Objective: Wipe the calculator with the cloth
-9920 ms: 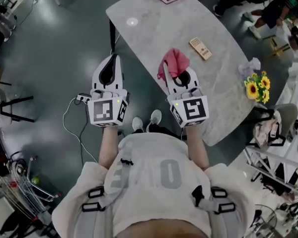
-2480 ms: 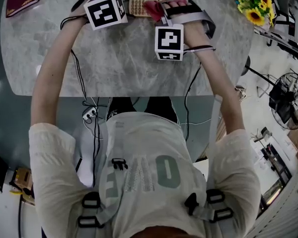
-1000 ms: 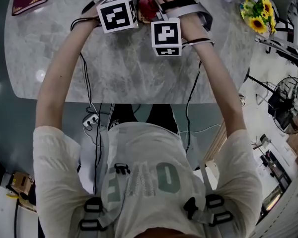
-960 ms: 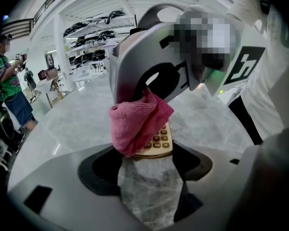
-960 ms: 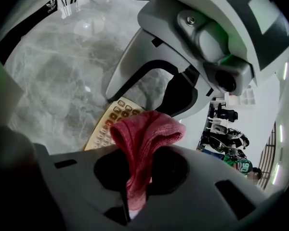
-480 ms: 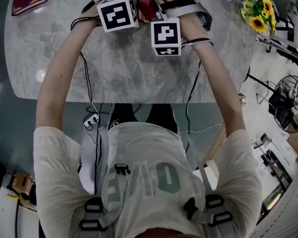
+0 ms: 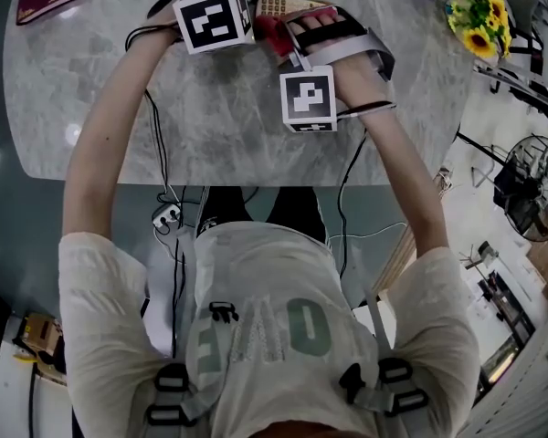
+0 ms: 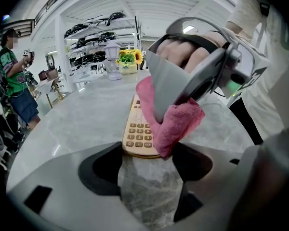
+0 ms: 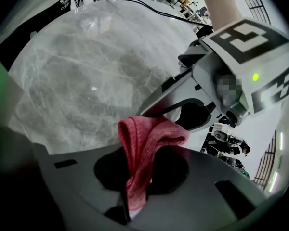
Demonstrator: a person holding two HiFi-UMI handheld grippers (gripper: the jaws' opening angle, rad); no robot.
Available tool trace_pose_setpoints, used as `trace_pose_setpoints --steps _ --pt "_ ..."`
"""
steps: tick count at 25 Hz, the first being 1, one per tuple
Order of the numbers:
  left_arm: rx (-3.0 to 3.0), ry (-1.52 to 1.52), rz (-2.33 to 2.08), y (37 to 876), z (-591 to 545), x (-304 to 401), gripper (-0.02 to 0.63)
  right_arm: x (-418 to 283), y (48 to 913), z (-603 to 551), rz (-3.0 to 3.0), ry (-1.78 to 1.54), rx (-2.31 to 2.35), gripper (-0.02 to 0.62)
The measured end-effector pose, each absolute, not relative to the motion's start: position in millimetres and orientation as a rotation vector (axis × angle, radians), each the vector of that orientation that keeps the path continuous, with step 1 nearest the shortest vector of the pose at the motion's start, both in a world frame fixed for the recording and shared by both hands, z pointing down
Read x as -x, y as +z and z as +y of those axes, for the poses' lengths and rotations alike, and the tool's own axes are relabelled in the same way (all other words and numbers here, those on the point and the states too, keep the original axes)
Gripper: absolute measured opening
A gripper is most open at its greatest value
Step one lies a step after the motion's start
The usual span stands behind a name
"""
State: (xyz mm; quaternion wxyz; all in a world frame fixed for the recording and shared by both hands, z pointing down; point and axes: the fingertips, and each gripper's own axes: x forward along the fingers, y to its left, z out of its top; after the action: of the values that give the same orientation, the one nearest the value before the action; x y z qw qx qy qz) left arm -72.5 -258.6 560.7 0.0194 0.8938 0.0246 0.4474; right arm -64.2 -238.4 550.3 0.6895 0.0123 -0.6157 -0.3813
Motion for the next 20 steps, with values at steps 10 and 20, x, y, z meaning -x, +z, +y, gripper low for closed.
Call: trace_pose_setpoints --steps 10,20 --pt "-2.760 1.441 0.088 560.3 -258.5 72.7 0.336 64.8 550.5 -236.9 -1.399 -0.831 -0.059 0.054" --pt "-2.779 1.339 -0.284 508.1 -279.0 72.6 0.339 65.9 476.2 -259.6 -1.583 -0.773 -0.323 0.055"
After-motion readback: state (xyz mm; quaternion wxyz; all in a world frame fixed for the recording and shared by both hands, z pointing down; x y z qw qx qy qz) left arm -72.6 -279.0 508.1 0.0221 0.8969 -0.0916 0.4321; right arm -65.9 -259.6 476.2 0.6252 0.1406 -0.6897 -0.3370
